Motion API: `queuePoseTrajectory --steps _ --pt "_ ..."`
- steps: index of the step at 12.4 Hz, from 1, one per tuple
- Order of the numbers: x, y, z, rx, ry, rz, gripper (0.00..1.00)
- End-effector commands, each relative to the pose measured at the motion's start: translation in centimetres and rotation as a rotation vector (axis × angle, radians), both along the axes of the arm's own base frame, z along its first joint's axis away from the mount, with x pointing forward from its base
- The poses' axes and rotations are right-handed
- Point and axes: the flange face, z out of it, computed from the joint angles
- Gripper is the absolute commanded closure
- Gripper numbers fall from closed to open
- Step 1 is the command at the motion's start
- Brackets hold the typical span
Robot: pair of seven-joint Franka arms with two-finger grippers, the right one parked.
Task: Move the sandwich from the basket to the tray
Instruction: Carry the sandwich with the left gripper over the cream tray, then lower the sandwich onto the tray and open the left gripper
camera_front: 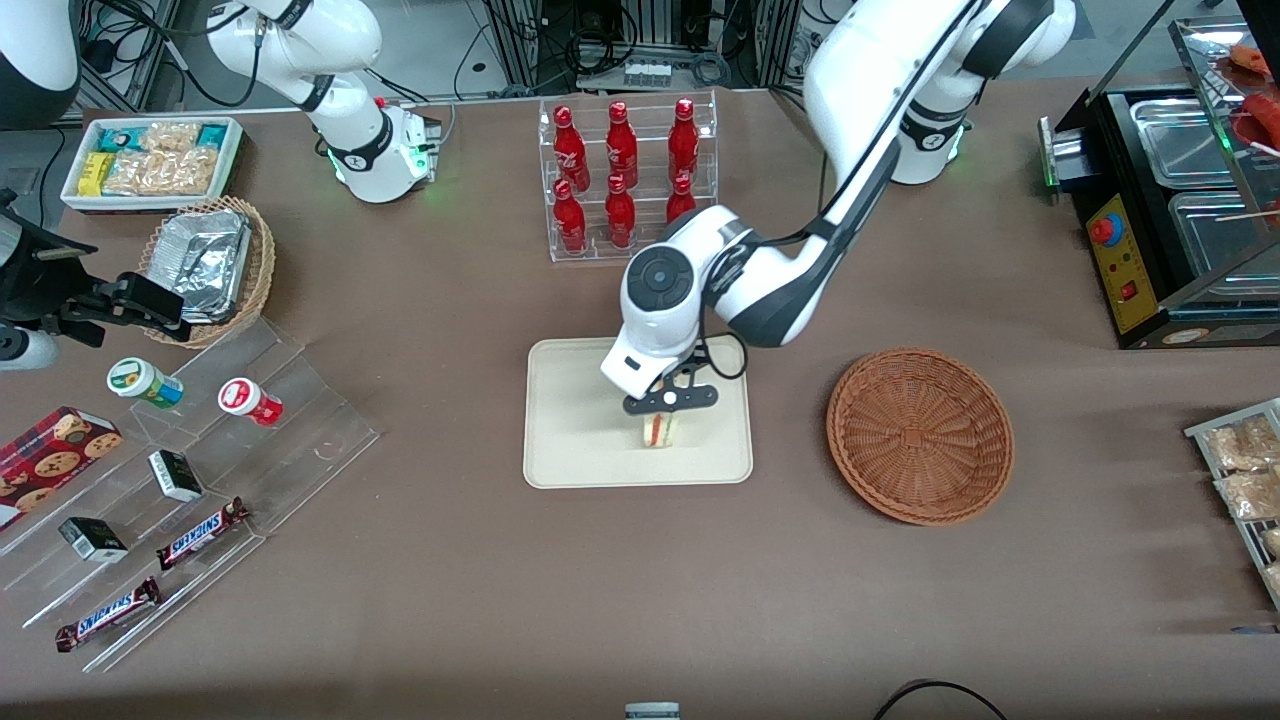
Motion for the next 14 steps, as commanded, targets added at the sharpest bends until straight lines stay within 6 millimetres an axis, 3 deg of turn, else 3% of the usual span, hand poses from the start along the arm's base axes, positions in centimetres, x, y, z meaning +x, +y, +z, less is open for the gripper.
queuePoseTrajectory --steps 1,8,9,10,11,12,13,14 --pt "0.1 -1.3 -0.8 0.013 -0.041 0.046 1.00" --pt "-0.7 -2.3 -3.1 0.056 -0.068 0.151 1.00" --pt "-0.8 -2.3 -3.7 0.067 -0.072 0.142 0.74" --pt "-0.7 -2.3 -3.7 0.069 -0.075 0.132 0.07" --pt "-0.7 -2.3 -3.3 0.067 -0.077 0.133 0.00" --pt "-0.5 -2.3 -2.5 0.058 -0.085 0.142 0.00" --pt "0.0 -2.2 -0.9 0.043 -0.099 0.156 0.00" --pt "0.6 -2.1 2.2 0.014 -0.121 0.171 0.00"
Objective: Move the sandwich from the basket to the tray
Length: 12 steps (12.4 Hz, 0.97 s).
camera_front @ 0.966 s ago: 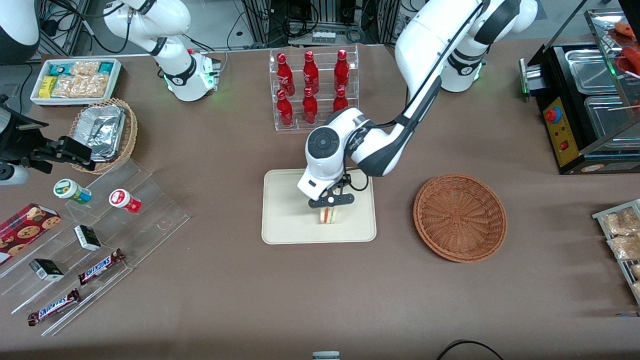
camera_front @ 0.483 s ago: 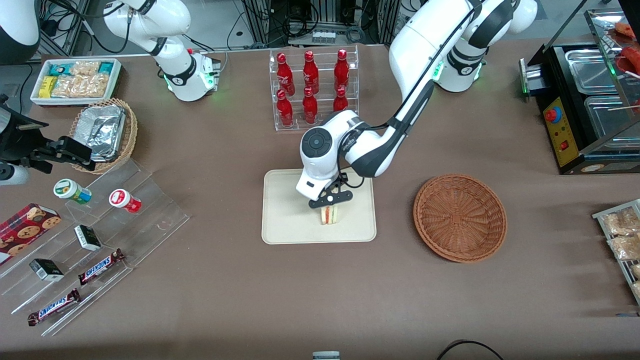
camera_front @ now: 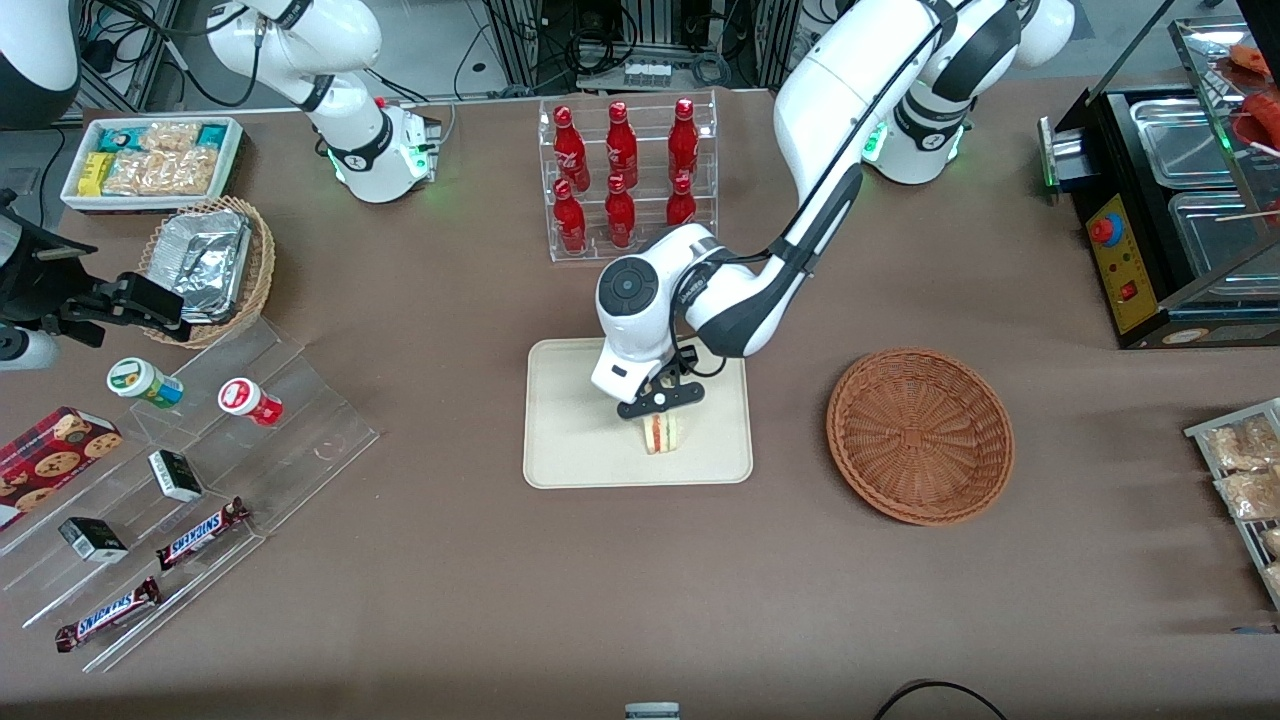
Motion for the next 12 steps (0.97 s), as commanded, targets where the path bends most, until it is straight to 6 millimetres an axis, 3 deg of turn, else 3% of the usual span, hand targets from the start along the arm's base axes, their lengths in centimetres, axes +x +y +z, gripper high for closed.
queuePoseTrajectory --steps 1,2,4,5,6,10,12 --pt "1.0 0.2 8.1 -0.038 -0.082 0.043 0.00" --pt "1.0 1.2 11.7 -0.042 -0.079 0.068 0.00" --pt "2.6 6.4 18.9 -0.039 -0.057 0.144 0.00" --pt "2.1 7.8 21.7 -0.030 -0.051 0.119 0.00" --pt "1.8 10.1 24.0 -0.001 -0.028 0.082 0.00" --pt "2.6 23.3 32.5 -0.019 0.044 0.038 0.00" --pt "1.8 30.3 34.4 -0.052 0.058 -0.041 0.00"
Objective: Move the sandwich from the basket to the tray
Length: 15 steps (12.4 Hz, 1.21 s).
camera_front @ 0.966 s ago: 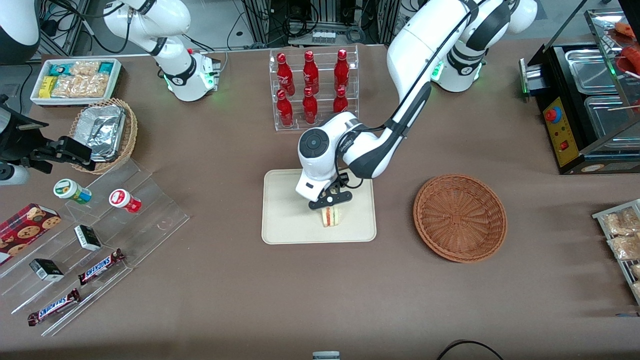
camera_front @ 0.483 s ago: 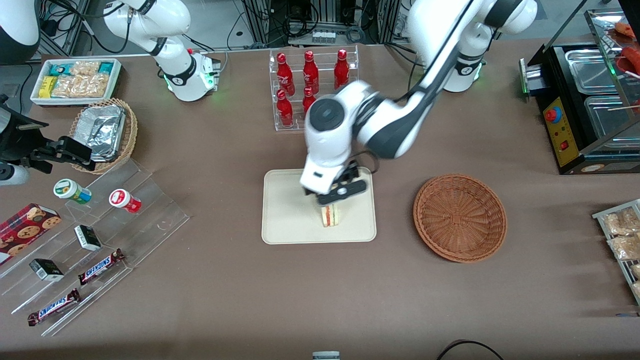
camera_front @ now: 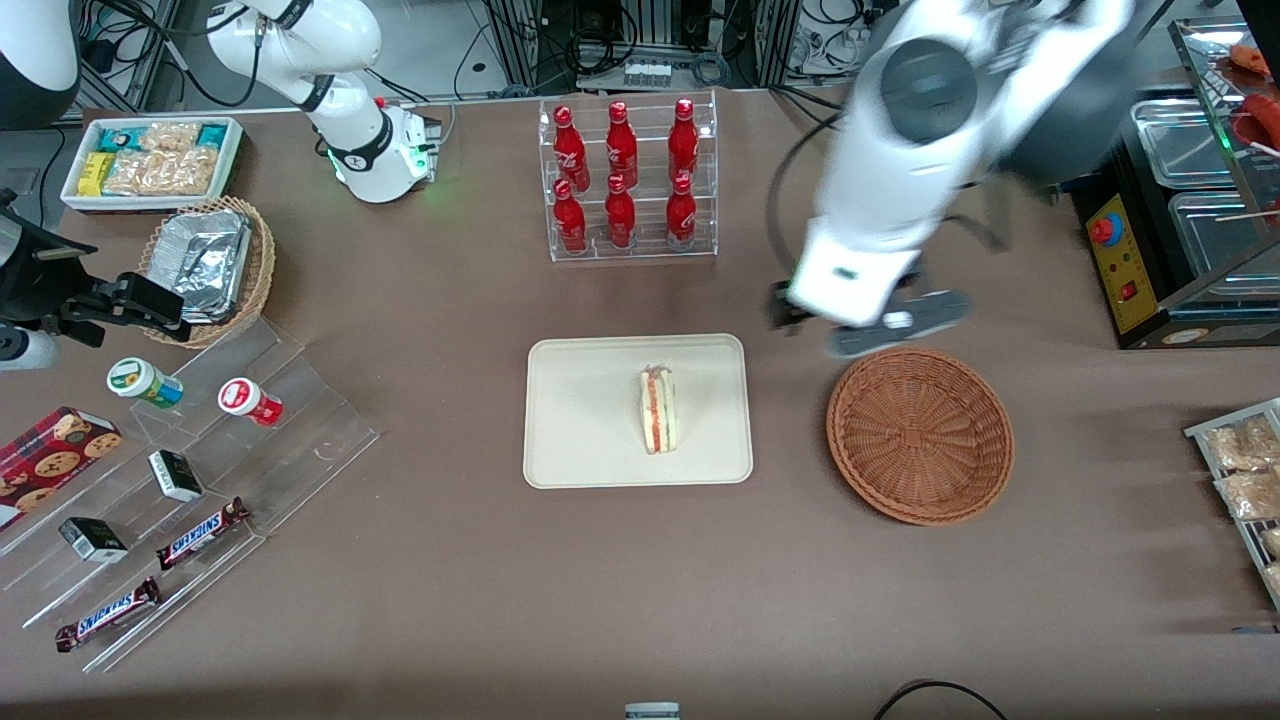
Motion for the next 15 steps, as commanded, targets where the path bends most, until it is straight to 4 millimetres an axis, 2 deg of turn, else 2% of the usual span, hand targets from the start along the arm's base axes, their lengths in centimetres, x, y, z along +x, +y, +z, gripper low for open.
queuePoseTrajectory --steps 1,2,6,7,8,9,10,11,12,15 --pt "-1.9 8.9 1.9 -0.068 0.023 -0.085 0.00" --pt "-1.3 11.7 2.3 -0.071 0.027 -0.098 0.00" --pt "-0.1 16.4 3.0 -0.073 0.017 -0.187 0.00" --pt "0.1 17.0 3.7 -0.075 0.003 -0.210 0.00" --pt "1.0 19.3 4.5 -0.083 -0.017 -0.185 0.00" --pt "1.5 20.9 4.5 -0.084 -0.018 -0.156 0.00" --pt "1.5 20.7 4.4 -0.087 -0.014 -0.162 0.00" --pt "1.4 22.3 4.4 -0.093 0.003 -0.148 0.00" --pt "1.2 22.7 4.4 -0.095 0.018 -0.175 0.00" --pt "1.0 22.6 4.2 -0.084 0.031 -0.204 0.00"
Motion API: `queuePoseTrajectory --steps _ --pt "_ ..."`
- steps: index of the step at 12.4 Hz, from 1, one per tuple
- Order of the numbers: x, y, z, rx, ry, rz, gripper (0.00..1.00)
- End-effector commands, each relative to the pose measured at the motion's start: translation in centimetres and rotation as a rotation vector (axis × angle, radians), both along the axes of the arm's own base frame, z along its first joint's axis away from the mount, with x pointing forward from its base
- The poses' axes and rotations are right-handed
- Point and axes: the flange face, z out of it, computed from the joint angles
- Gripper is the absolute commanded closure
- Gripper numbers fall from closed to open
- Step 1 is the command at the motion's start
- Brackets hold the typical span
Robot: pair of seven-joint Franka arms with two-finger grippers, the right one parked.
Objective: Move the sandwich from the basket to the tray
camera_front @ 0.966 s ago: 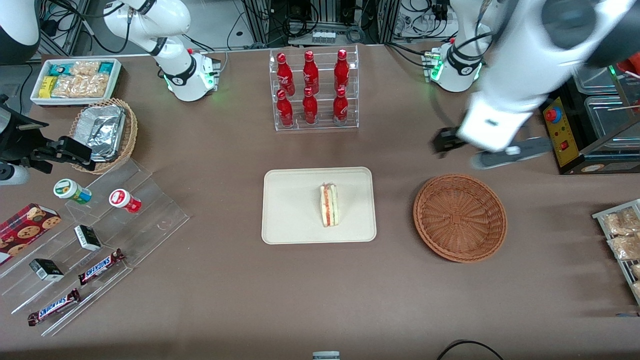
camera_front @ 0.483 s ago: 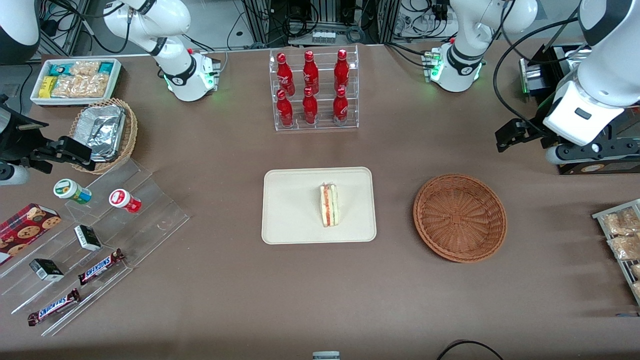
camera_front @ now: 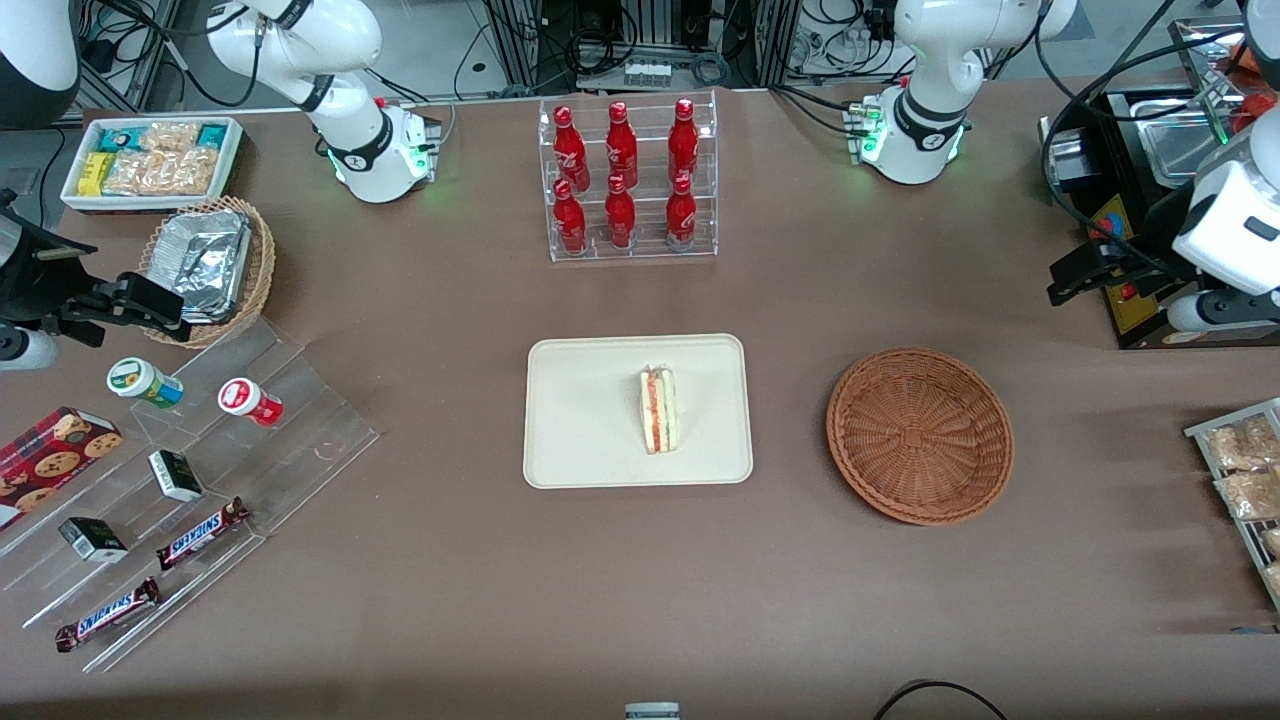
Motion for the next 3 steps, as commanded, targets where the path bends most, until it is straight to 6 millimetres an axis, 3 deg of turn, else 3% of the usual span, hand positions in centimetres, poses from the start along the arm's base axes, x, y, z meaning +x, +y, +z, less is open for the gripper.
queuePoseTrajectory --steps 1,3 --pt "-0.05 0.01 0.42 0.005 0.014 -0.021 0.00" --pt "-0.30 0.73 -0.05 0.009 0.049 -0.007 0.00"
